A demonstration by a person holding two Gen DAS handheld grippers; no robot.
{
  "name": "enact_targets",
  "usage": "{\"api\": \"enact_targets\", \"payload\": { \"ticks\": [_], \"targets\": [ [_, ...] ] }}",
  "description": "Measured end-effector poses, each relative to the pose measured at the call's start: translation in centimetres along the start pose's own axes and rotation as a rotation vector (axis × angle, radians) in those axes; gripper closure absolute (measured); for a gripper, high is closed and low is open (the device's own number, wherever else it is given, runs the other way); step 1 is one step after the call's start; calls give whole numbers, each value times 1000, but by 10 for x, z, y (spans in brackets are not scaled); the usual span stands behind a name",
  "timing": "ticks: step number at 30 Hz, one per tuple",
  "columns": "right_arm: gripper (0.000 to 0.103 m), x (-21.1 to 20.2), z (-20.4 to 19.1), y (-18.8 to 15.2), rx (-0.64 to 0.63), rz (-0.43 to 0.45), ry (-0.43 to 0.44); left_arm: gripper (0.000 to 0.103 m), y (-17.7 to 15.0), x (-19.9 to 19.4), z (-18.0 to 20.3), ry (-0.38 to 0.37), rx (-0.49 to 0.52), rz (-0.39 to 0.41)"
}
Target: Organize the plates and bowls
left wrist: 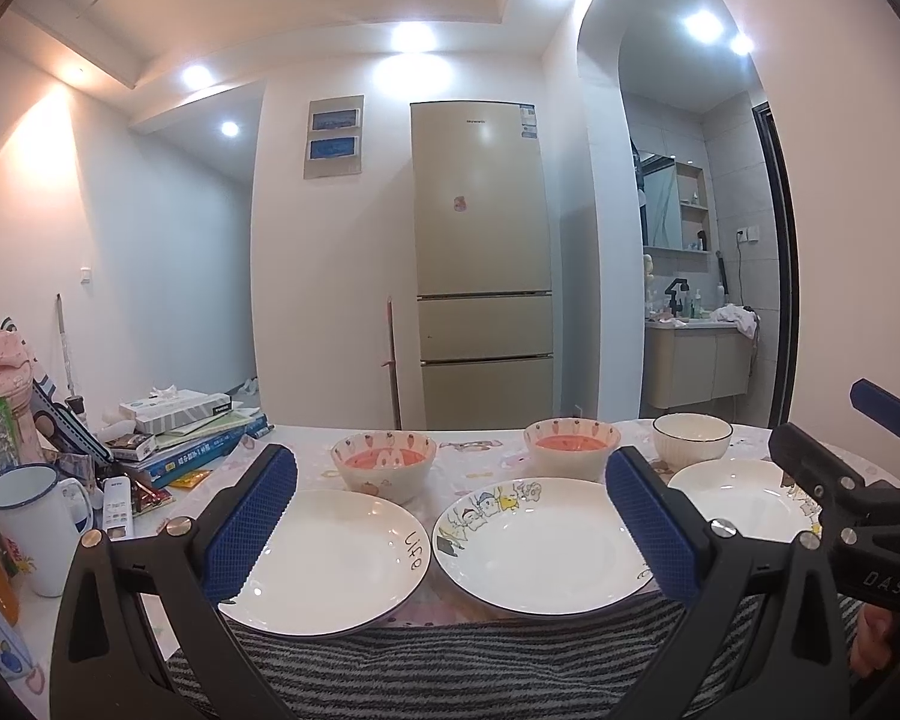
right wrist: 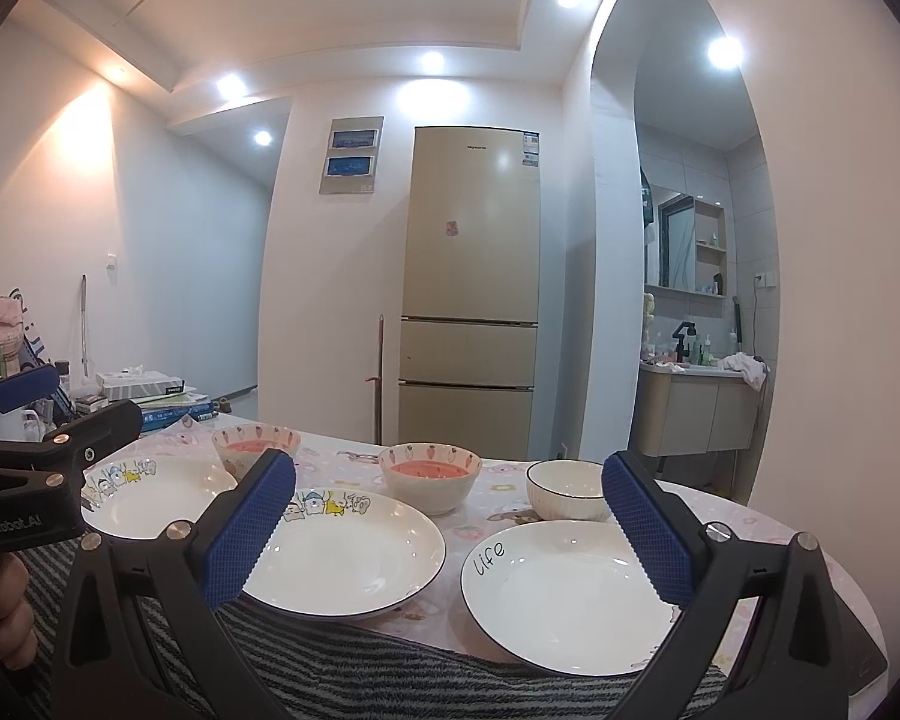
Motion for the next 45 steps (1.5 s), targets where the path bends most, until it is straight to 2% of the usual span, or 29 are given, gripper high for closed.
{"api": "enact_targets", "payload": {
  "ticks": [15,18,21,28,32,37,42,45],
  "targets": [
    [0,4,4,-2,11,-18,-4,0,1,0,1,10,11,5],
    [0,6,5,-4,13,-36,10,0,3,-5,-1,8,5,30],
    [0,0,3,-3,4,-15,12,0,6,-12,1,-2,14,65],
    [0,9,8,-2,18,-67,14,0,8,-12,10,12,62,66],
    [0,7,19,10,34,-80,13,0,18,-21,17,32,110,98],
    [0,2,36,35,56,-69,-10,0,36,-31,26,-19,112,96],
    [0,-8,46,71,50,-12,-20,0,66,-39,32,-23,121,127],
    [0,-10,47,91,48,-12,-20,0,87,-40,35,-27,115,145]
  ]
}}
Point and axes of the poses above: each gripper's, at about its wrist camera, not at the fingertips, and x roughly the way its jaws point, z to its right, y to its top, the point moved 7 cm from there along x, roughly the way its jaws point, and after that the axes turned 10 degrees about -y, right-handed, at the moved point
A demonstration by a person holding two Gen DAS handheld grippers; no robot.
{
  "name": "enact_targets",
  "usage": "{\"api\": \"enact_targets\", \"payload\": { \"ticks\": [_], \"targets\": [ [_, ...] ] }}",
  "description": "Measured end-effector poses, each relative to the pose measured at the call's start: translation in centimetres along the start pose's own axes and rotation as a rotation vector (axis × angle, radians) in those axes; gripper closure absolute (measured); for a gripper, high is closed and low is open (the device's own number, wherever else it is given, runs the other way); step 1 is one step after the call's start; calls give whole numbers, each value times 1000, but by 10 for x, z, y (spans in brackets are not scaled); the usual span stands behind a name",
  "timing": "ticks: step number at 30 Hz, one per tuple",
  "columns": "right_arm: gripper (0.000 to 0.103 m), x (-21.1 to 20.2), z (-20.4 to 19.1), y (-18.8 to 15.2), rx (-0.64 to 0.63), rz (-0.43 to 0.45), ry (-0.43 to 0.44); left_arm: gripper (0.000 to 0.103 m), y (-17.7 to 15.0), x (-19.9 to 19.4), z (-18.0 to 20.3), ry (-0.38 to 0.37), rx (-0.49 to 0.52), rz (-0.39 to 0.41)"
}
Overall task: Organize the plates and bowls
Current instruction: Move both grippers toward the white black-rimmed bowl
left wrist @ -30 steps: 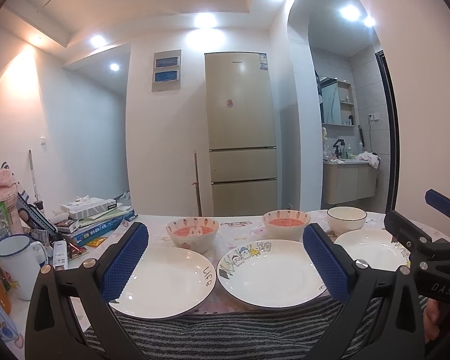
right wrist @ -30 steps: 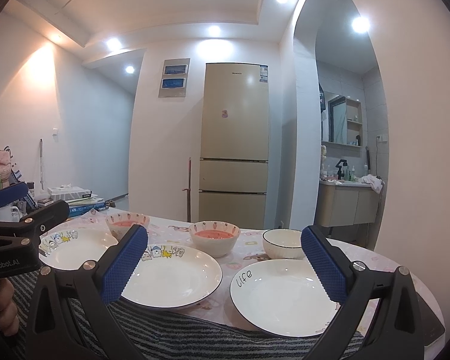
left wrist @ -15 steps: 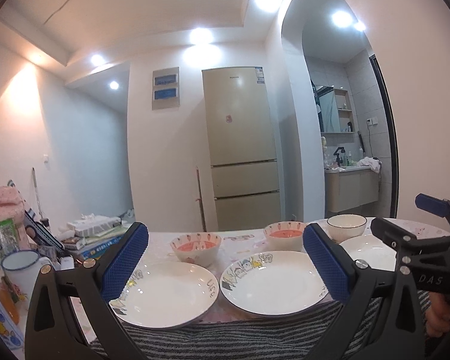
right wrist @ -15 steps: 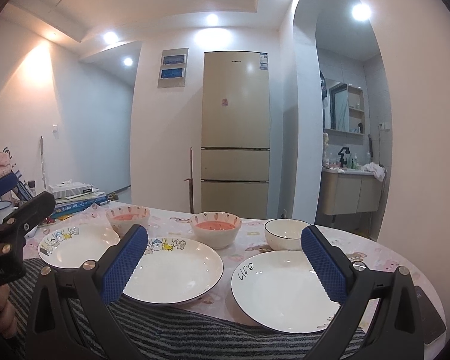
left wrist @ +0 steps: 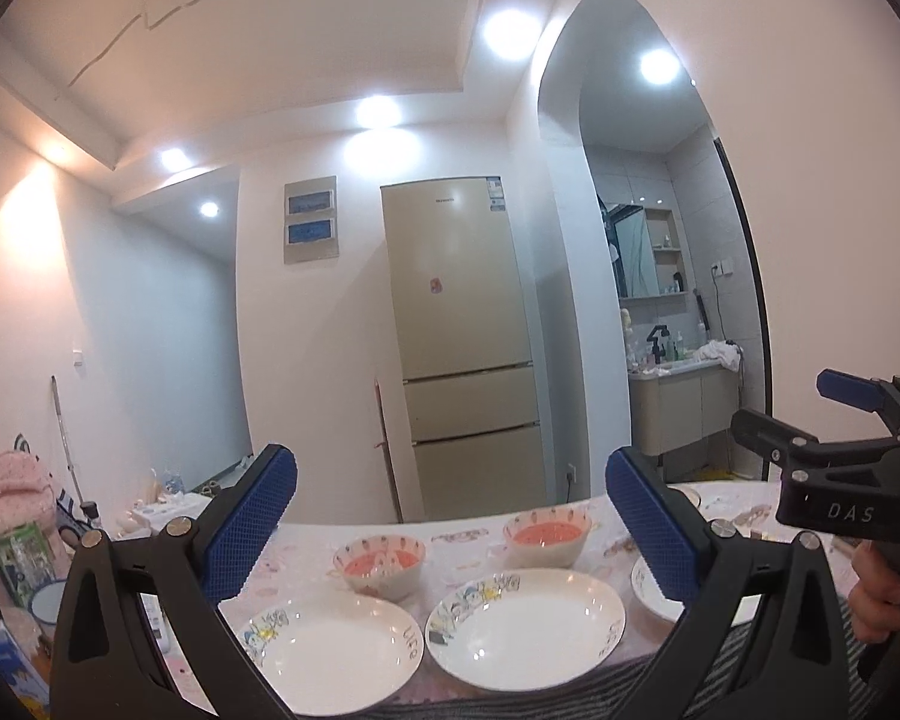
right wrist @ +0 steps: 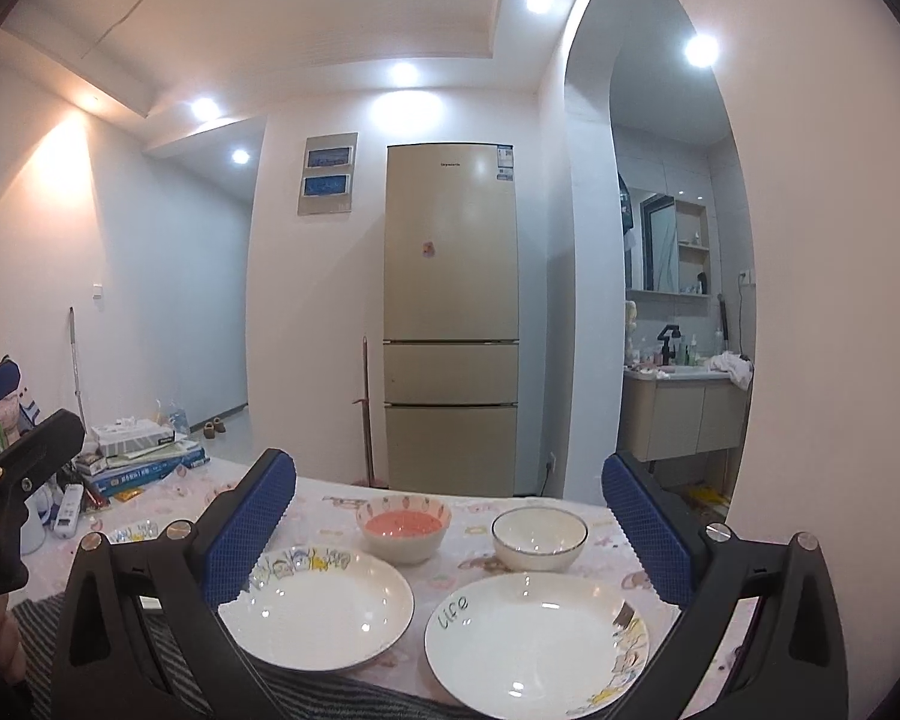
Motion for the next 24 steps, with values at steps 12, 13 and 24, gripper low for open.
{"api": "enact_targets", "payload": {
  "ticks": [12,13,24],
  "targets": [
    [0,34,3,97,127,-57,77,0,89,31,-16,48,-49,73],
    [0,40,4,105,127,-63,81,0,98,36,-19,53,-51,72],
    [0,128,17,144,247,-189,127,0,143,110,-46,4,-180,-30]
  ]
}}
Point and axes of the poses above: each gripper's, at about its wrist camera, not at the fingertips, and x roughly the way its jaws point, z to its right, y to its top, the point moved 7 cm from there along x, roughly the way its jaws point, and after that the axes turned 10 degrees about -y, right-handed, at the moved point
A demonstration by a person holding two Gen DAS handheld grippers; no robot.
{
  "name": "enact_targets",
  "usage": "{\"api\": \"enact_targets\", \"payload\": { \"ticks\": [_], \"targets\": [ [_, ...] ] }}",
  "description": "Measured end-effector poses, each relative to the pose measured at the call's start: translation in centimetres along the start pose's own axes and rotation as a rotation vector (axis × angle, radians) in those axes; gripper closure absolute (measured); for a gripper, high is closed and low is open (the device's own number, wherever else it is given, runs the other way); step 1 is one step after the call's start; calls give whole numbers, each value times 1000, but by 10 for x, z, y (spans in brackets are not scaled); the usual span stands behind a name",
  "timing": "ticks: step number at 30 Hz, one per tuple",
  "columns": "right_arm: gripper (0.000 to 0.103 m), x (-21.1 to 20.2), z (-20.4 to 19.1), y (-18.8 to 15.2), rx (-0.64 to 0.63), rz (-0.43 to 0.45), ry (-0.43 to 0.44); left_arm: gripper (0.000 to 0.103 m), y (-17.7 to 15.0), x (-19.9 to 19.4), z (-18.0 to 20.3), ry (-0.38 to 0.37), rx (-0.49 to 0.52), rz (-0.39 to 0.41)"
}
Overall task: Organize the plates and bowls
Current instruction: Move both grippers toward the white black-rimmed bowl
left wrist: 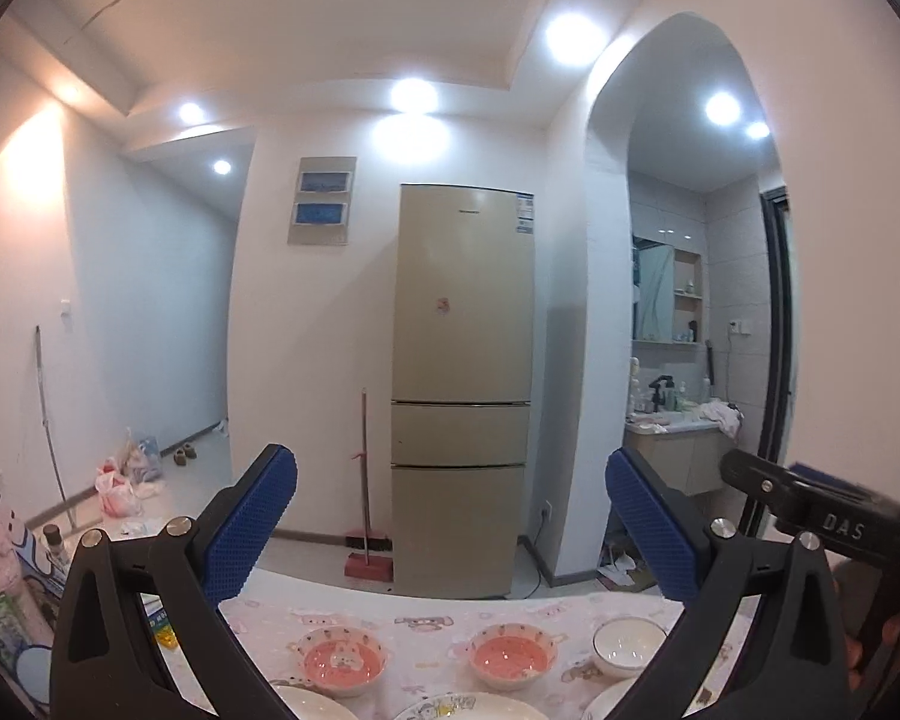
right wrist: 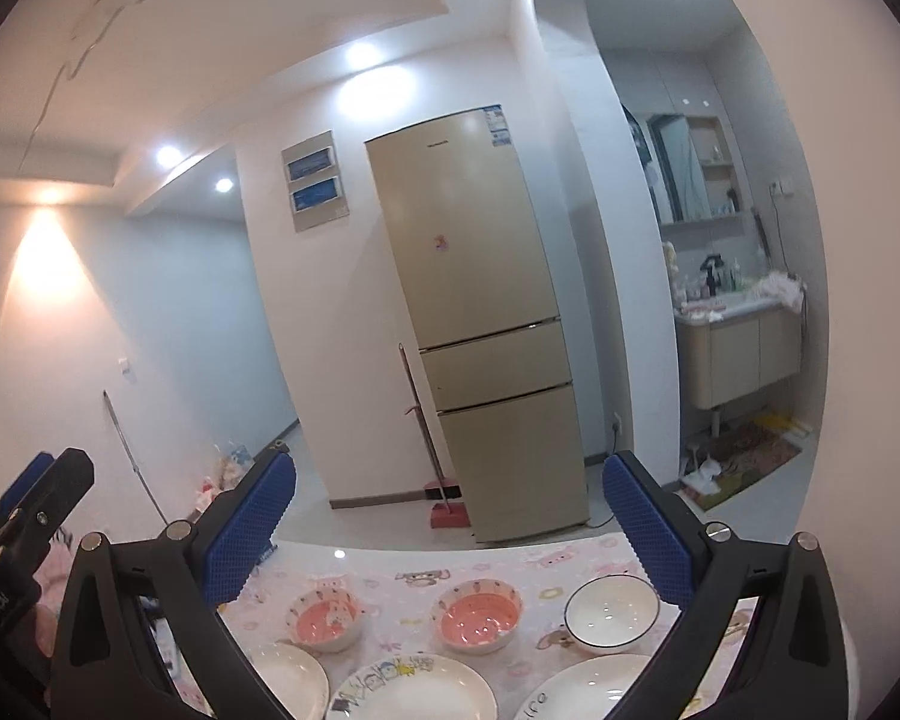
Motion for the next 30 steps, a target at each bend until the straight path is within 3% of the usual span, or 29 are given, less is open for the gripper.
{"api": "enact_targets", "payload": {
  "ticks": [3,5,7,12,15,18,20,25,26,29,30],
  "targets": [
    [0,18,6,0,11,3,-22,0,-3,26,-1,0,18,-48],
    [0,24,7,-4,-24,52,-94,0,-10,46,6,-55,57,-93],
    [0,32,9,-12,-51,56,-130,0,-18,60,-1,-26,22,-100],
    [0,81,43,-33,-40,-51,-244,0,-42,100,-2,-53,-33,-174],
    [0,104,77,-39,-1,-107,-320,0,-57,124,20,-127,-30,-243],
    [0,122,115,-47,16,-164,-421,0,-72,152,39,-122,-68,-331],
    [0,131,135,-53,34,-204,-433,0,-89,177,57,-152,-134,-420],
    [0,157,179,-74,37,-314,-431,0,-141,226,104,-190,-135,-569],
    [0,162,185,-79,35,-335,-435,2,-154,233,111,-207,-137,-600],
    [0,190,197,-105,15,-455,-406,24,-194,252,135,-222,-129,-699],
    [2,198,203,-114,23,-490,-394,27,-209,257,144,-239,-117,-740]
  ]
}}
Point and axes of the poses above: each gripper's, at about its wrist camera, not at the fingertips, and x roughly the way its jaws point, z to its right, y to its top, the point moved 7 cm from there along x, roughly the way its jaws point, and after that the axes turned 10 degrees about -y, right-handed, at the moved point
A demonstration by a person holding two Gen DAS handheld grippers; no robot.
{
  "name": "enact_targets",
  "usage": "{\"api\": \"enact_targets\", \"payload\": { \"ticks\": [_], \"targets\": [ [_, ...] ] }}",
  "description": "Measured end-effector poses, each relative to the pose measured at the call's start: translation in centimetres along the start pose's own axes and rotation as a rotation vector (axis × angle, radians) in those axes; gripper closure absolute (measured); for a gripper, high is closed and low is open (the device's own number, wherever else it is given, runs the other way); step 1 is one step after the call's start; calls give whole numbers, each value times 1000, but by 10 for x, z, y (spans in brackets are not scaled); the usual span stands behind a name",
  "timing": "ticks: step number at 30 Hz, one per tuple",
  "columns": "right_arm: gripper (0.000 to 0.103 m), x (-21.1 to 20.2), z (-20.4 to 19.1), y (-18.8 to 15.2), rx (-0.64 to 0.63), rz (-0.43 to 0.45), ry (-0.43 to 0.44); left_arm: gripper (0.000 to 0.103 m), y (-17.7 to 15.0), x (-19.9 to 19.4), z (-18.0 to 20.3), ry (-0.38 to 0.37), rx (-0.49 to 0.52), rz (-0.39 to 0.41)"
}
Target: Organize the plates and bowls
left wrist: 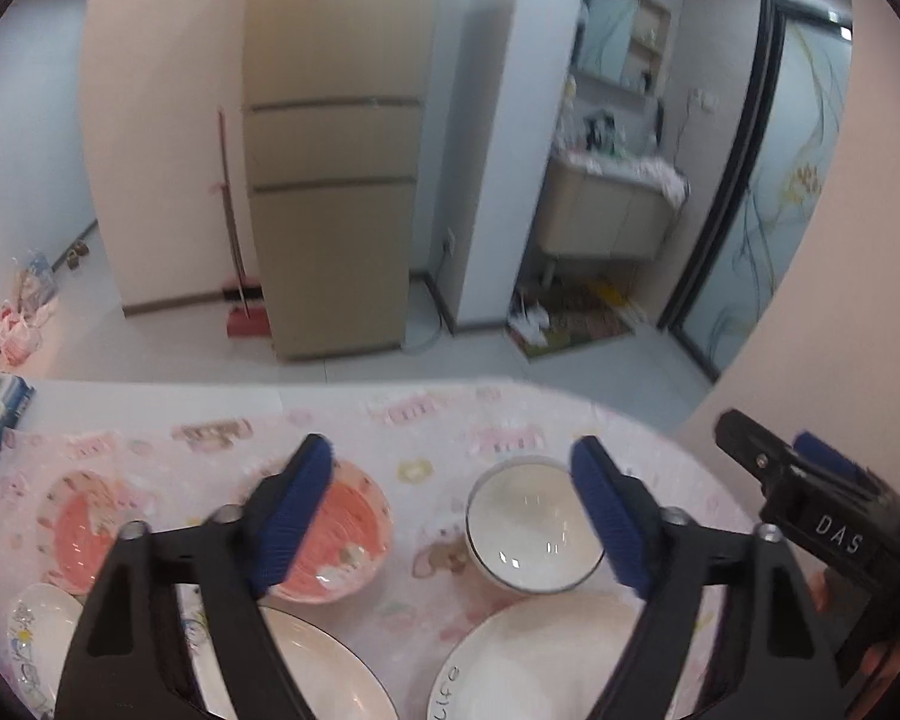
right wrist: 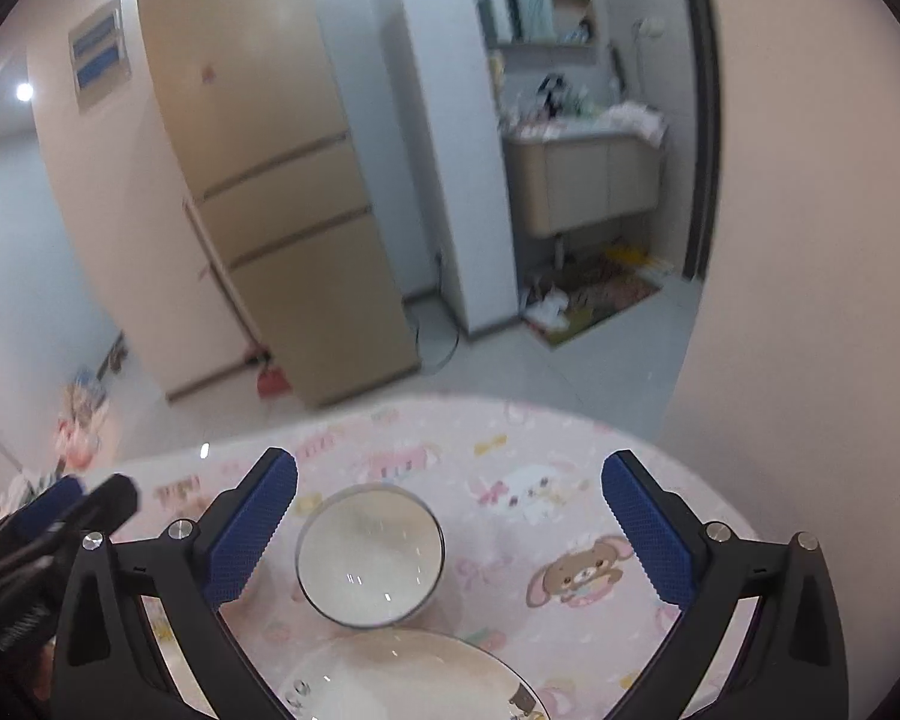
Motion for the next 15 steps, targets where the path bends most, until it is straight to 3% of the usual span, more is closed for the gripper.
{"api": "enact_targets", "payload": {
  "ticks": [4,6,7,8,11,15],
  "targets": [
    [18,43,6,-19,64,-139,53,34,-22,42,7,10,26,-104],
    [32,57,2,-26,65,-184,69,36,-31,55,10,7,47,-142],
    [48,65,-1,-30,37,-213,69,37,-36,62,11,-2,49,-167],
    [56,71,-6,-36,4,-237,68,42,-41,69,10,-6,37,-191],
    [57,88,-14,-46,-20,-270,75,52,-53,80,-2,25,-40,-255],
    [61,103,-32,-58,-35,-314,87,64,-64,95,-7,19,-55,-299]
  ]
}}
Point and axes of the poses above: each gripper's, at about its wrist camera, not at the fingertips, and x roughly the way its jaws point, z to its right, y to its top, the point moved 7 cm from there along x, roughly the way its jaws point, and after that the axes turned 10 degrees about -y, right-handed, at the moved point
